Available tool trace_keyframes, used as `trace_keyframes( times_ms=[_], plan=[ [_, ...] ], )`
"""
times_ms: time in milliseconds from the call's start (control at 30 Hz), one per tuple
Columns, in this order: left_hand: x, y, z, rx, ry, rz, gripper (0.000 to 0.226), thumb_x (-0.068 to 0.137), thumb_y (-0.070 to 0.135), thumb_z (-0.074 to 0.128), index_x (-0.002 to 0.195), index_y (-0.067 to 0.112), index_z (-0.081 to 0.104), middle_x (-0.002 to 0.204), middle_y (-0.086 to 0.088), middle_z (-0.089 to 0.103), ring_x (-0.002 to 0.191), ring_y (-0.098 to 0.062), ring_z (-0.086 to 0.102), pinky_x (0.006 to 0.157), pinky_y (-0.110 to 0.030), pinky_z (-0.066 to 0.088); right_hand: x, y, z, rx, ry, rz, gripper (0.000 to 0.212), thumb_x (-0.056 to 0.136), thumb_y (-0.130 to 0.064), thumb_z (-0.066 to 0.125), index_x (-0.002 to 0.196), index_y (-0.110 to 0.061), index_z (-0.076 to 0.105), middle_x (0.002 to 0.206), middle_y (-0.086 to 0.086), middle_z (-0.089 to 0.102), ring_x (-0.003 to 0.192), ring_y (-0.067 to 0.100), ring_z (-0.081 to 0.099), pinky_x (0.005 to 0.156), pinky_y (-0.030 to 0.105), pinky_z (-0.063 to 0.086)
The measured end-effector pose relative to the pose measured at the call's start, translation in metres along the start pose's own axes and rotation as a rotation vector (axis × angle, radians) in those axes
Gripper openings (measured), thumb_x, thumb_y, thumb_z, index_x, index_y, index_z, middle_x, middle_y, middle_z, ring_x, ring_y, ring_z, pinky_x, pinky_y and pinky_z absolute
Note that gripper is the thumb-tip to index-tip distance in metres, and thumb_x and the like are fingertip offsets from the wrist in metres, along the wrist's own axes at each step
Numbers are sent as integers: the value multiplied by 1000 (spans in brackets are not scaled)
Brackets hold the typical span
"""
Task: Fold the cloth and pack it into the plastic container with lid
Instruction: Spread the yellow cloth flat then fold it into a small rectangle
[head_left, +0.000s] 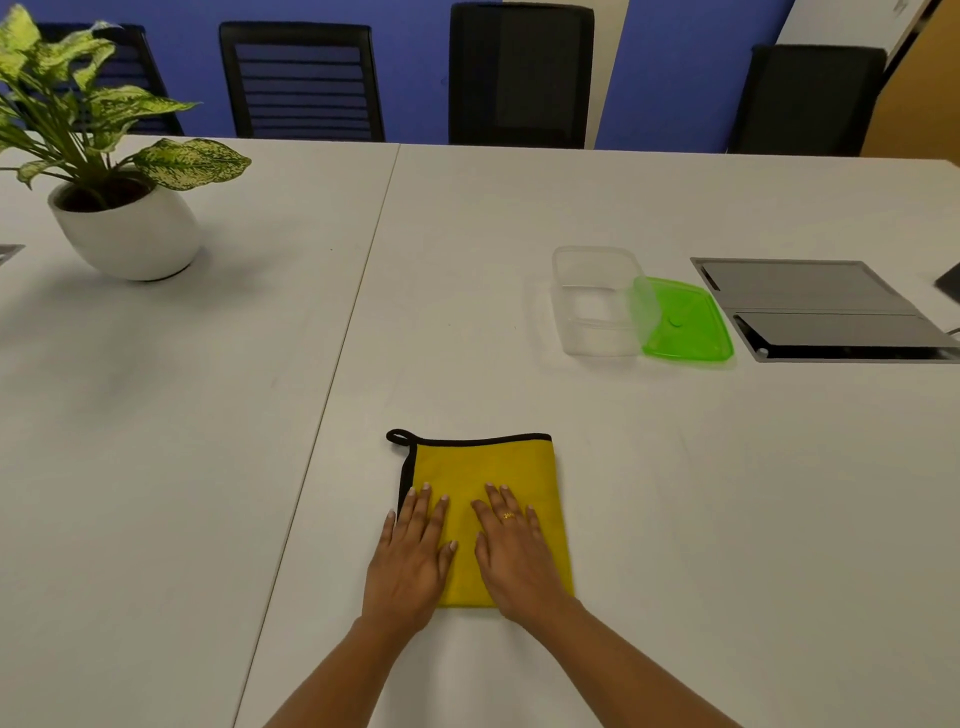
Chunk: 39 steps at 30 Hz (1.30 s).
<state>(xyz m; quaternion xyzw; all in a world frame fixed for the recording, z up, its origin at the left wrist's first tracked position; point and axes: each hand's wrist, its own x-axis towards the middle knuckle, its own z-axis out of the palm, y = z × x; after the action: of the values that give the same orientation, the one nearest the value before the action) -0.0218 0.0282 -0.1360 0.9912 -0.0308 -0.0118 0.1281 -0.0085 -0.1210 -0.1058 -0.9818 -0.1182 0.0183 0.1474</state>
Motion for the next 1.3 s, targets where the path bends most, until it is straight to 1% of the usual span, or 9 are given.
trace_keyframes(
  times_ms=[167,267,533,667,833,967,1133,1200,1300],
  plan=[
    [0,1,8,17,63,16,56,97,47,6,147,23,-3,148,-2,34,144,-6,-17,114,-23,-7,0,-10,14,-9,-30,-19,63,86,-37,13,145,-17,22,147,8,39,138,25,34,117,37,13],
    [-1,-2,11,33,104,44,56,98,45,7,148,22,-2,155,2,16,144,-7,-16,114,-24,-6,-10,-7,26,45,-93,-24,50,98,-35,2,147,-23,1,134,-1,56,128,16,37,111,30,5],
    [-2,-4,15,62,118,34,57,97,49,7,148,23,1,150,3,24,144,-6,-16,112,-26,-1,-26,33,20,-56,4,30,60,95,-53,12,144,-22,26,143,2,46,140,10,7,112,29,3],
    [-3,-3,18,43,88,36,57,97,49,8,148,24,2,154,3,19,144,-6,-16,111,-26,-1,-26,41,22,-34,64,159,57,96,-50,7,147,-24,2,141,2,48,143,4,-14,113,31,-2],
    [1,-4,20,20,117,58,58,97,49,9,148,23,1,157,8,-15,145,-7,-15,112,-25,-2,-3,27,20,24,112,304,61,96,-46,0,136,-10,30,131,12,58,141,18,8,115,31,-15],
    [0,-3,21,3,136,63,58,97,48,10,148,22,2,157,8,-15,145,-7,-13,113,-25,-1,15,31,25,-89,173,133,52,97,-31,13,146,-18,17,136,6,54,144,15,-11,113,33,-4],
    [1,-1,22,1,150,58,58,97,46,8,148,20,1,157,6,-16,145,-7,-13,113,-25,0,37,11,21,-76,34,-135,51,77,-30,34,124,-22,53,124,-4,64,123,17,52,111,30,24],
    [1,0,22,1,154,60,59,97,45,9,148,17,0,157,5,-16,145,-8,-12,114,-25,0,45,4,22,-51,-15,-181,51,77,-33,32,119,-24,61,122,-6,65,114,12,61,94,31,49],
    [0,0,23,1,151,51,59,97,44,10,148,17,-1,157,4,-16,145,-8,-12,114,-24,0,55,3,25,-45,-46,-192,49,97,-31,15,124,-25,55,127,-7,62,117,10,58,89,34,51]
  ],
)
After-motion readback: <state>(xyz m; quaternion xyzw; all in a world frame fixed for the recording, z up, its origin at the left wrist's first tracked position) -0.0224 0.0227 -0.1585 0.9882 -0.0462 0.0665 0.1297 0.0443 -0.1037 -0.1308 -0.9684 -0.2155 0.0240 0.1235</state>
